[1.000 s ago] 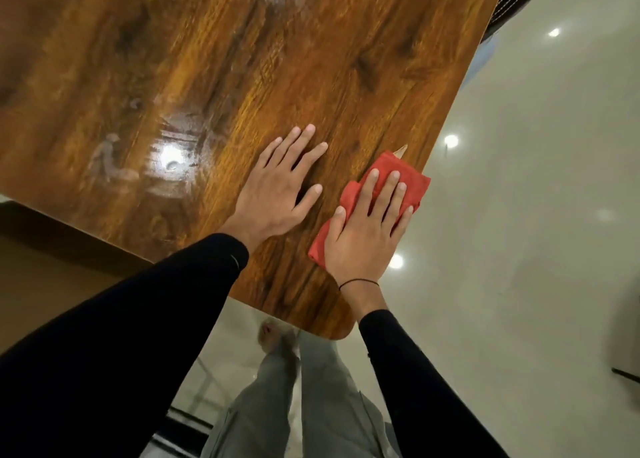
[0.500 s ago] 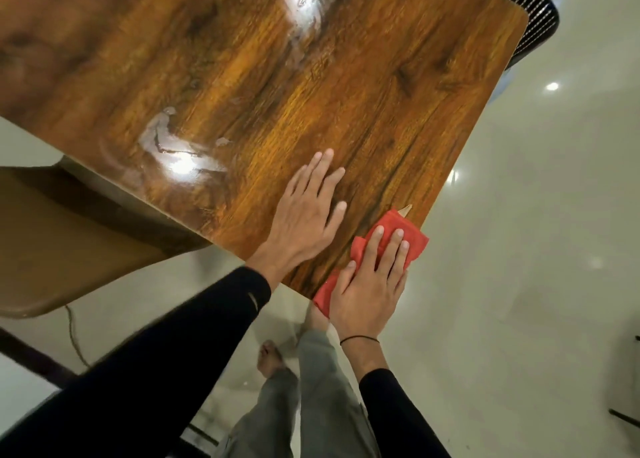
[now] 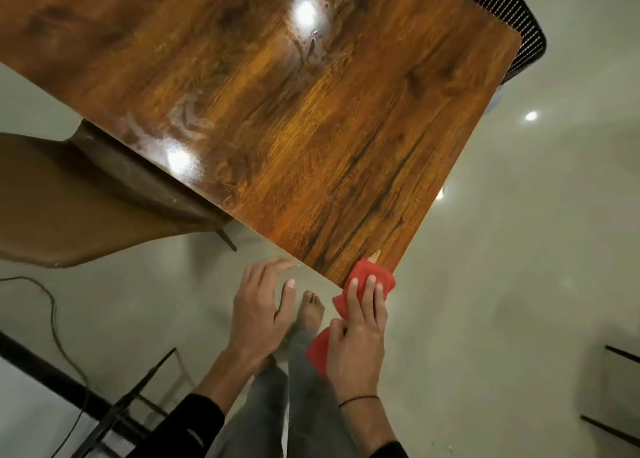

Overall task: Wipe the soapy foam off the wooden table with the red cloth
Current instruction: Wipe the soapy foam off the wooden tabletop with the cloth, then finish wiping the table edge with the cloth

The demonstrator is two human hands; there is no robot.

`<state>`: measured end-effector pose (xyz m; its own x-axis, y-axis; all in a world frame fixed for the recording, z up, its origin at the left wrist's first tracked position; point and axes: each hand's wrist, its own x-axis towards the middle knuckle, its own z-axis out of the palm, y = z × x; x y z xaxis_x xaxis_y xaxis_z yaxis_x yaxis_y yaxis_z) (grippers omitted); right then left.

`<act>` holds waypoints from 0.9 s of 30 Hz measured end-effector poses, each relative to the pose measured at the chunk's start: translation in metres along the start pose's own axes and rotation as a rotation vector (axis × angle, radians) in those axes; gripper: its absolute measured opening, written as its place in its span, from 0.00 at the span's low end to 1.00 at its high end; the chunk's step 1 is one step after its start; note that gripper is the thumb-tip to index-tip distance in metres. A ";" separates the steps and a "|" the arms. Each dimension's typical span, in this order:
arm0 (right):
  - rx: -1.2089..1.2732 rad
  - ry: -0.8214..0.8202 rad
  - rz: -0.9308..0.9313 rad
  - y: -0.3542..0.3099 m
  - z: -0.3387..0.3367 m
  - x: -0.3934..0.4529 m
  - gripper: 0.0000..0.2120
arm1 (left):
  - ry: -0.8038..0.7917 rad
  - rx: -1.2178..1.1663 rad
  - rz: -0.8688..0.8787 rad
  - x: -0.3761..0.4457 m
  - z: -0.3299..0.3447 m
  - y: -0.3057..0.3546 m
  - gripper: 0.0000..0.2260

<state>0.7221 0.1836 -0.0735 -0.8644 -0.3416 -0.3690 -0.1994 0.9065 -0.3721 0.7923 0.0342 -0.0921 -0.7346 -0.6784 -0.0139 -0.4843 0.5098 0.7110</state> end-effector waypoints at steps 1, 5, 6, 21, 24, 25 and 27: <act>0.033 -0.037 0.023 -0.004 -0.002 -0.009 0.33 | -0.017 -0.037 -0.052 -0.011 -0.002 -0.005 0.15; 0.351 -0.144 0.211 -0.023 -0.012 -0.032 0.24 | -0.100 -0.266 -0.346 -0.046 -0.007 -0.019 0.06; 0.470 -0.230 0.290 -0.030 -0.012 -0.035 0.21 | -0.128 -0.349 -0.401 -0.053 -0.009 -0.021 0.07; 1.282 -1.242 0.775 -0.066 0.034 -0.007 0.49 | -0.165 -1.114 -1.082 -0.088 -0.050 -0.087 0.09; 1.151 -1.407 0.775 -0.063 0.069 0.003 0.51 | -0.080 -1.144 -1.080 -0.113 -0.039 -0.118 0.11; 1.040 -1.417 0.739 -0.064 0.079 0.003 0.51 | -0.035 -1.157 -1.080 -0.124 -0.034 -0.129 0.11; 0.843 -1.449 0.703 -0.073 0.102 -0.002 0.53 | 0.076 -1.161 -1.109 -0.148 -0.025 -0.148 0.12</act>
<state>0.7854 0.0922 -0.1326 0.4566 -0.3319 -0.8255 0.6436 0.7638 0.0488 0.9849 0.0459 -0.1778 -0.2422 -0.4632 -0.8525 -0.1049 -0.8610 0.4977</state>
